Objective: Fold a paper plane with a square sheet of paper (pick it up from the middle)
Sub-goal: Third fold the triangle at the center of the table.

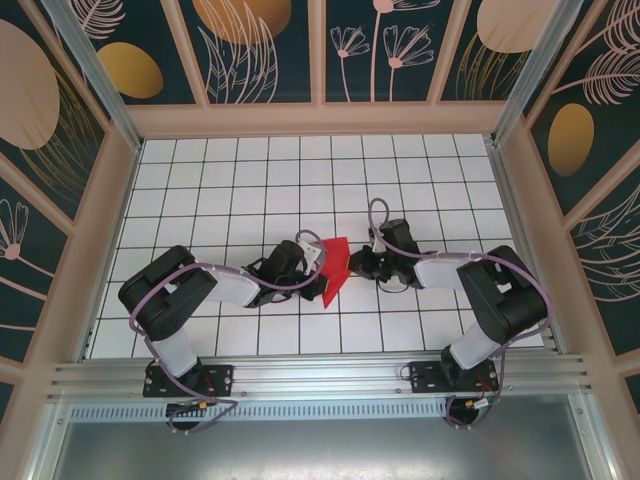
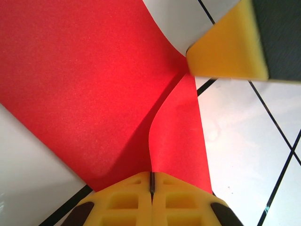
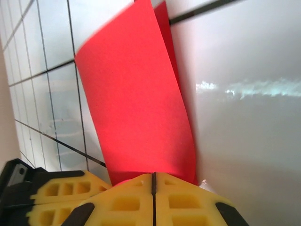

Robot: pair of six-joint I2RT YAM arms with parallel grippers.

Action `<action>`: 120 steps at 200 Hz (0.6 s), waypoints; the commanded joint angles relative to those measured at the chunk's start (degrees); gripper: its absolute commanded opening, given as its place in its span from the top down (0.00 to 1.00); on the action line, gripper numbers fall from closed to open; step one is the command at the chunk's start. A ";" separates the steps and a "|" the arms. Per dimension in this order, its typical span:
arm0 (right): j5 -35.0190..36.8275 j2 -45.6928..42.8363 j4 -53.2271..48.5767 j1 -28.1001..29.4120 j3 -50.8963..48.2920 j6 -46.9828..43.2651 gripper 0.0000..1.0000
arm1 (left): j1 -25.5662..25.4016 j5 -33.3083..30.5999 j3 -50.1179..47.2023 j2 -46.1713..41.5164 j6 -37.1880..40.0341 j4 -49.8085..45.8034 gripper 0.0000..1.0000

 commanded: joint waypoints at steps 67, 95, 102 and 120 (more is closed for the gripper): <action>-0.15 5.33 3.54 -1.48 -2.25 1.54 0.93 | 0.45 -1.22 -1.08 1.33 1.15 -4.90 0.95; 0.32 -0.18 0.43 -1.17 -1.59 0.50 0.92 | 0.49 -1.54 -1.27 1.11 1.06 -4.88 0.95; 0.54 -1.92 -0.75 -0.71 -1.29 0.15 0.92 | 0.45 -1.71 -1.20 1.09 0.98 -4.91 0.95; -0.42 -4.93 -1.71 1.07 -1.30 0.35 0.92 | 0.46 -1.83 -1.21 1.15 0.80 -4.75 0.95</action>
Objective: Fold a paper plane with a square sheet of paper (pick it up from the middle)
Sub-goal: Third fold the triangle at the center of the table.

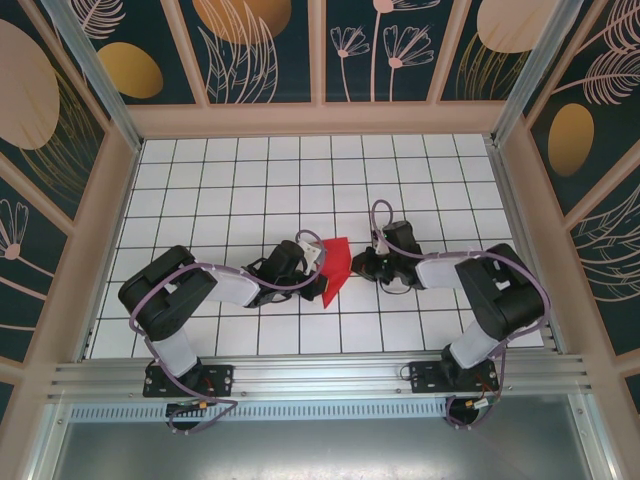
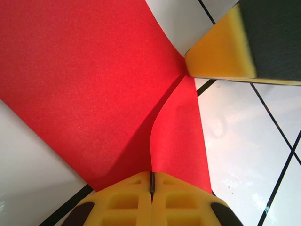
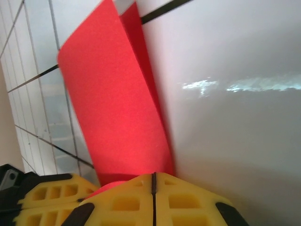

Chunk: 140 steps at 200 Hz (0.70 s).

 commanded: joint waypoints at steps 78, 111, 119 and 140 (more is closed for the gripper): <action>3.60 -5.09 5.31 11.94 -4.07 7.89 0.93 | 0.45 -1.94 -1.05 1.41 0.63 -4.75 0.96; 3.11 -2.45 9.13 12.26 -5.66 9.14 0.93 | 0.46 -1.70 -1.27 1.66 0.62 -4.39 0.96; 3.14 -1.81 9.70 12.30 -5.85 9.08 0.93 | 0.46 -1.70 -1.36 1.66 0.62 -4.39 0.96; 3.44 -0.20 11.12 12.20 -6.39 8.63 0.93 | 0.45 -1.85 -1.53 1.69 0.71 -4.23 0.96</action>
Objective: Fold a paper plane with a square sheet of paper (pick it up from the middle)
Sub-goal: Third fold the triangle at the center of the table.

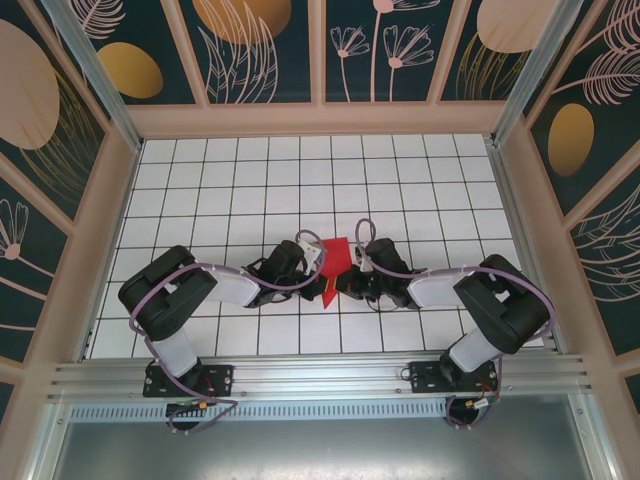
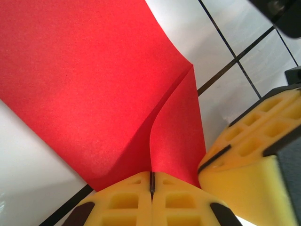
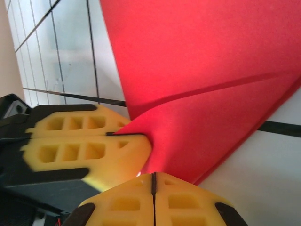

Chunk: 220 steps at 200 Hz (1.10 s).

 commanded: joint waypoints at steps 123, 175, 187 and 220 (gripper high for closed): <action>2.02 -1.16 5.78 4.41 -2.78 2.67 0.92 | 0.51 -2.45 -1.27 2.72 0.56 -4.22 0.97; 2.77 3.94 9.18 4.64 -3.87 3.78 0.92 | 0.52 -2.34 -1.54 2.87 0.43 -4.07 0.97; 2.52 2.91 9.11 4.68 -4.04 3.78 0.92 | 0.48 -2.34 -1.53 2.90 0.36 -3.97 0.97; 2.91 -2.19 5.52 5.88 -3.61 3.24 0.91 | 0.47 -2.22 -1.45 2.99 0.38 -3.97 0.97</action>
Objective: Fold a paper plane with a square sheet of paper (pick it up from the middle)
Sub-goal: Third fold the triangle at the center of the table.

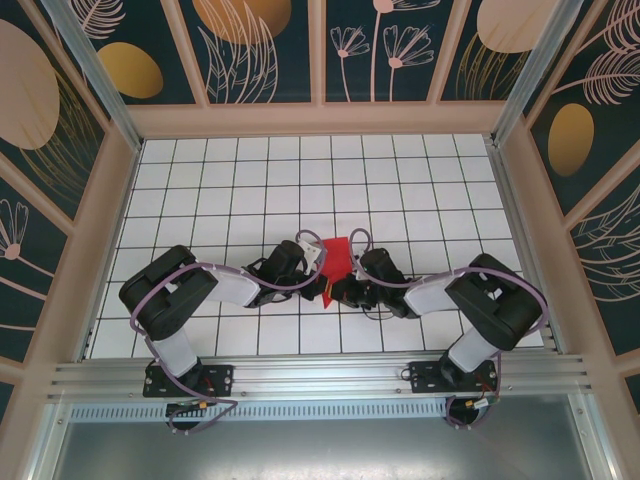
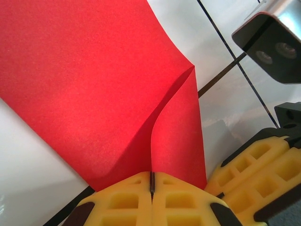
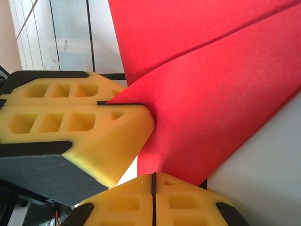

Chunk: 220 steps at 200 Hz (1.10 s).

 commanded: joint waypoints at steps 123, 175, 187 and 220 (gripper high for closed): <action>1.80 1.48 3.46 3.87 -1.63 2.65 0.91 | 0.48 -2.04 -1.10 2.85 0.67 -4.75 0.97; 4.72 -3.05 -1.74 6.01 -1.23 3.35 0.91 | 0.45 -1.98 -0.91 2.88 0.79 -4.88 0.97; 5.80 -2.47 -2.52 6.36 -0.87 3.54 0.91 | 0.49 -1.88 -0.97 2.80 0.74 -4.83 0.97; 9.17 0.81 -8.54 7.23 1.81 3.85 0.92 | 0.46 -1.79 -0.83 2.73 0.82 -4.97 0.97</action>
